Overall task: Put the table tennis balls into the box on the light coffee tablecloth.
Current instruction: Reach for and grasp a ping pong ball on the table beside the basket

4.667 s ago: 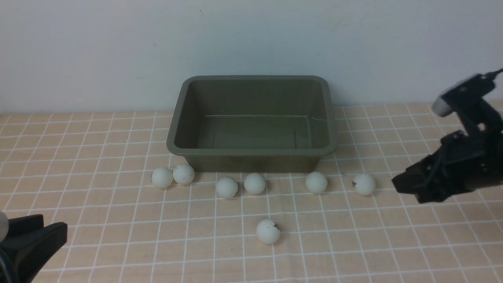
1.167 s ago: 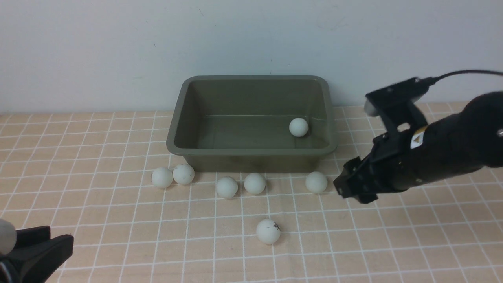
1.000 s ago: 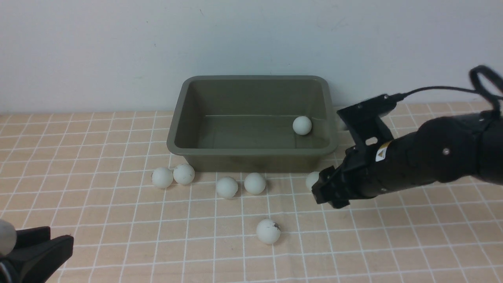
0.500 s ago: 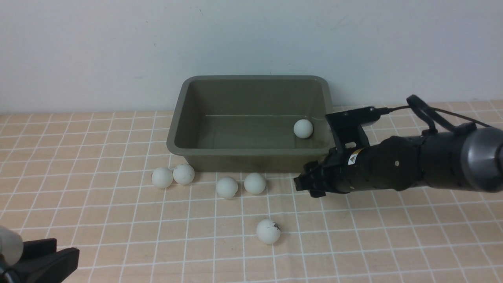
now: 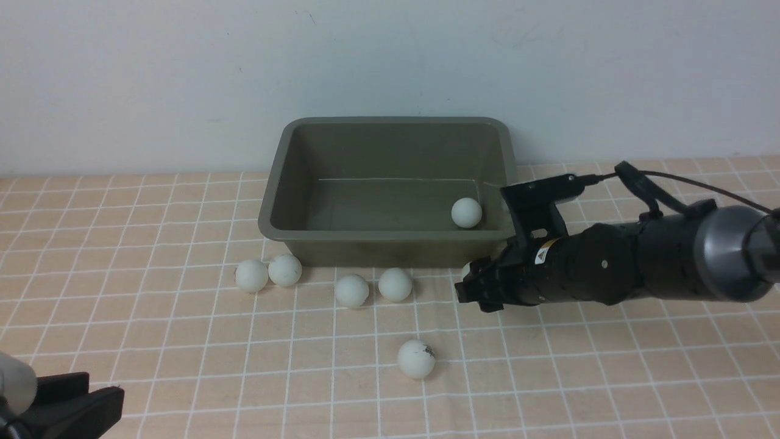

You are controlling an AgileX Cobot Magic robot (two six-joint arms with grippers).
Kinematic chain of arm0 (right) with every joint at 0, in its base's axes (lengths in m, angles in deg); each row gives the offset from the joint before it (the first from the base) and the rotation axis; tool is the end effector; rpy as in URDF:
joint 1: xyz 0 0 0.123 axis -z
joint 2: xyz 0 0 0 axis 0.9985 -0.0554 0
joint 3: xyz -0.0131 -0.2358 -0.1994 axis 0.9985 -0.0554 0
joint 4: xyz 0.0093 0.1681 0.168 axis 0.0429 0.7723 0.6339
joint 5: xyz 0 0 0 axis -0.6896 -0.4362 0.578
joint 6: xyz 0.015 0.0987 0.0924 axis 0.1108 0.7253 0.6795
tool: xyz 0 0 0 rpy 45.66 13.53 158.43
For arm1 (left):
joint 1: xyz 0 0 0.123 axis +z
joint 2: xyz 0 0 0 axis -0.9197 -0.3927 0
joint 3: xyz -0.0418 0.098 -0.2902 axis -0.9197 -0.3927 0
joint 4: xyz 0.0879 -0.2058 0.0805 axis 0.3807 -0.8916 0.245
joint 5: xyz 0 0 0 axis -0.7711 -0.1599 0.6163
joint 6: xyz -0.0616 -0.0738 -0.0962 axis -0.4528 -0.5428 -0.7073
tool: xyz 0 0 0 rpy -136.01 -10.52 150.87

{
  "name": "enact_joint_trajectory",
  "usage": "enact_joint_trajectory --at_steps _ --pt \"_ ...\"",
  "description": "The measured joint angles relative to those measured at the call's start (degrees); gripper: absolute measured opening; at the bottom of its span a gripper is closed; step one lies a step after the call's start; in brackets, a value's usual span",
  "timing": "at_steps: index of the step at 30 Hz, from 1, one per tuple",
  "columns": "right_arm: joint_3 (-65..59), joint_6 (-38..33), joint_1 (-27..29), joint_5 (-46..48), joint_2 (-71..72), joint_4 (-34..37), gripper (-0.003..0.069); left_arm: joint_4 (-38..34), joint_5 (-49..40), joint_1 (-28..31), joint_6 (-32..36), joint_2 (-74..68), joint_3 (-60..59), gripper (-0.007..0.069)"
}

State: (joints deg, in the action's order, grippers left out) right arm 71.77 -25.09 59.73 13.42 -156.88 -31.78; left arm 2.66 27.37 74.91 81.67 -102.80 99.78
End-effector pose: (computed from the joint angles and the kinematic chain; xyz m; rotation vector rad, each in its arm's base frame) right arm 0.3549 0.1878 0.1364 -0.3763 2.5041 0.3188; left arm 0.0713 -0.0570 0.2878 0.3856 2.1129 -0.3445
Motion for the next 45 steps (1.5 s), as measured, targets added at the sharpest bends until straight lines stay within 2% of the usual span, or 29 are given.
enact_joint_trajectory --at_steps 13,19,23,27,33,38,41,45 --pt "0.0 0.3 0.0 -4.2 -1.9 2.3 0.0414 0.1 -0.4 0.0 0.0 0.0 0.0 0.0175" --pt "0.0 0.2 0.0 1.4 0.2 2.0 0.0415 0.1 -0.4 0.0 0.0 0.0 0.0 0.0175" --pt "0.0 0.2 0.0 5.6 4.7 -1.3 0.0415 0.1 -0.4 0.0 0.0 0.0 0.0 0.0175" --pt "0.0 0.2 0.0 14.0 10.7 -5.9 0.0415 1.0 -0.3 0.0 -0.2 0.0 0.0 0.0175" --pt "0.0 0.2 0.0 25.0 21.4 -9.5 0.0415 6.0 2.4 0.0 -6.0 -0.5 0.0 0.0175" --pt "0.0 -0.2 0.0 26.0 35.2 -10.4 0.0412 7.0 5.5 0.0 -8.9 -2.9 0.0 0.0175" --pt "0.0 -1.6 0.0 27.3 41.6 -12.2 0.0394 6.4 6.2 0.0 -9.1 -4.8 0.0 0.0175" --pt "0.0 -3.3 0.0 34.6 49.6 -13.6 0.0295 4.2 8.4 0.0 -7.4 -11.7 0.1 0.0175"
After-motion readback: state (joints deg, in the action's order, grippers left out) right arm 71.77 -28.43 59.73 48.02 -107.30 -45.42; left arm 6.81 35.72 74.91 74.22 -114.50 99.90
